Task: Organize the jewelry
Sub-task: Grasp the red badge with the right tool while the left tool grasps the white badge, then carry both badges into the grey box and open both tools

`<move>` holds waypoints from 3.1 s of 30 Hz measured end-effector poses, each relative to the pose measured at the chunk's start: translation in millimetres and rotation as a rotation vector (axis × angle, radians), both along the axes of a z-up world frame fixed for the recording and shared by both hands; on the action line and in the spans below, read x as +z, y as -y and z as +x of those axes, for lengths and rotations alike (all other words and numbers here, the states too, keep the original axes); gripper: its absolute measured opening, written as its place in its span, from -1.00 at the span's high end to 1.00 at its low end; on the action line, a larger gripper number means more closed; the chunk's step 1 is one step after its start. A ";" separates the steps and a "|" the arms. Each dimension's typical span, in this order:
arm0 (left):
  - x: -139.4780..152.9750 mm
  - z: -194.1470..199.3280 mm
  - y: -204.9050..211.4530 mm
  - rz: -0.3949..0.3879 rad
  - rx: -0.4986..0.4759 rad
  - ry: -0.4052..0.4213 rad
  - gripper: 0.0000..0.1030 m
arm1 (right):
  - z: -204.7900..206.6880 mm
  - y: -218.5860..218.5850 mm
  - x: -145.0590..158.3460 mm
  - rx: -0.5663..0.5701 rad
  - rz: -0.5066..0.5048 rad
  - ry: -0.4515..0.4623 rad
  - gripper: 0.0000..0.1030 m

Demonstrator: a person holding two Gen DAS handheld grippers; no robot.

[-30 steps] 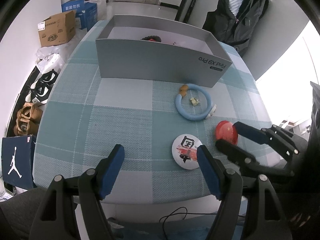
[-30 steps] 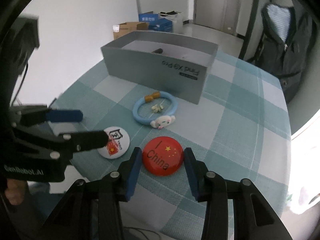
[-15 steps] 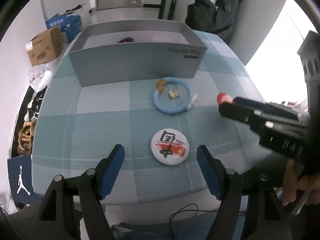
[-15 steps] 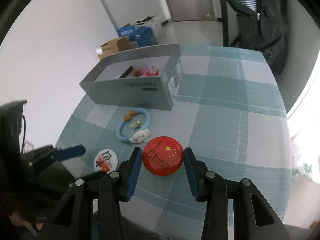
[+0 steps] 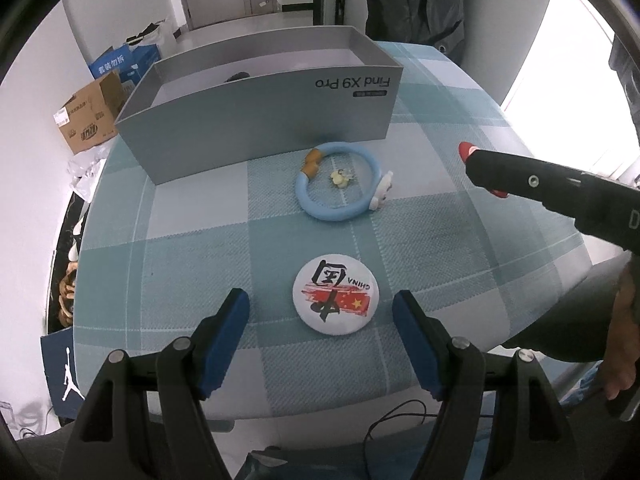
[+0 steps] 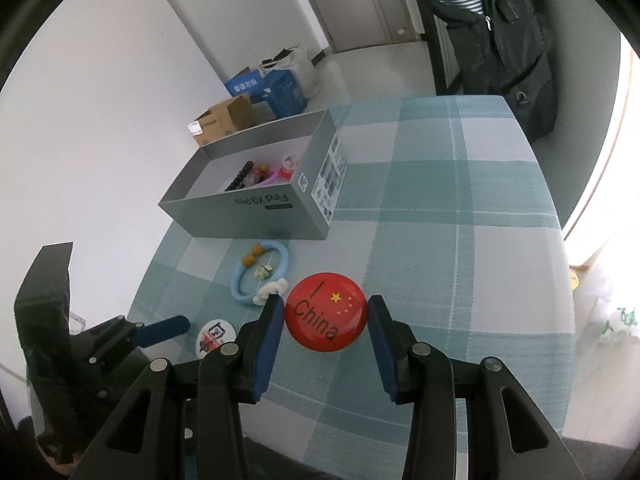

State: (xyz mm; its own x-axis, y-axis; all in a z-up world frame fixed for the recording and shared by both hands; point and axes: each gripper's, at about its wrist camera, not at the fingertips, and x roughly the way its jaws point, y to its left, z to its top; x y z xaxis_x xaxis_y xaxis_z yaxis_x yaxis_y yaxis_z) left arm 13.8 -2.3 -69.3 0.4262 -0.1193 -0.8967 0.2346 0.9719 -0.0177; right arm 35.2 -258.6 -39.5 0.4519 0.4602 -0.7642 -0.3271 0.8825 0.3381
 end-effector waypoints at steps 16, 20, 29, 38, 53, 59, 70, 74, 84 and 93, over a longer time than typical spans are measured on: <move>5.4 -0.1 15.7 -0.023 -0.088 0.003 0.27 | 2.5 5.4 1.3 -0.009 0.027 -0.002 0.20; 9.1 0.2 12.7 -0.055 -0.084 -0.003 0.27 | 1.8 6.2 3.1 -0.011 0.037 0.003 0.20; 43.8 17.7 -11.6 -0.152 -0.003 0.067 0.27 | 5.4 4.8 19.9 -0.005 0.114 0.015 0.20; 72.5 63.7 -40.9 -0.223 0.092 0.101 0.27 | 35.8 -19.6 55.3 0.052 0.132 0.054 0.20; 62.5 129.6 -61.5 -0.294 0.095 0.042 0.27 | 115.5 -75.5 63.7 0.178 0.069 0.055 0.20; 49.5 143.0 -61.4 -0.292 0.108 -0.007 0.27 | 133.6 -84.4 46.3 0.207 0.068 0.003 0.20; 45.1 147.7 -58.9 -0.280 0.100 -0.046 0.27 | 142.1 -83.3 35.0 0.211 0.055 -0.065 0.20; 43.4 146.1 -59.4 -0.292 0.102 -0.044 0.27 | 143.2 -81.7 32.1 0.197 0.060 -0.083 0.19; 51.3 137.0 -60.0 -0.299 0.093 0.003 0.26 | 141.2 -75.1 36.8 0.172 0.070 -0.065 0.14; 62.1 124.6 -64.6 -0.290 0.094 0.089 -0.22 | 133.9 -58.8 55.9 0.137 0.116 -0.001 -0.18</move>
State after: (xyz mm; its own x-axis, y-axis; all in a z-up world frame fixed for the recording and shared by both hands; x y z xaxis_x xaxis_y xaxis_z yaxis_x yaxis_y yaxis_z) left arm 138.4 62.3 -7.1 0.5228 -0.3208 -0.7898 0.1574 0.9469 -0.2805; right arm 169.1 -199.8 16.3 0.3778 0.6023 -0.7032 -0.4412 0.7848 0.4352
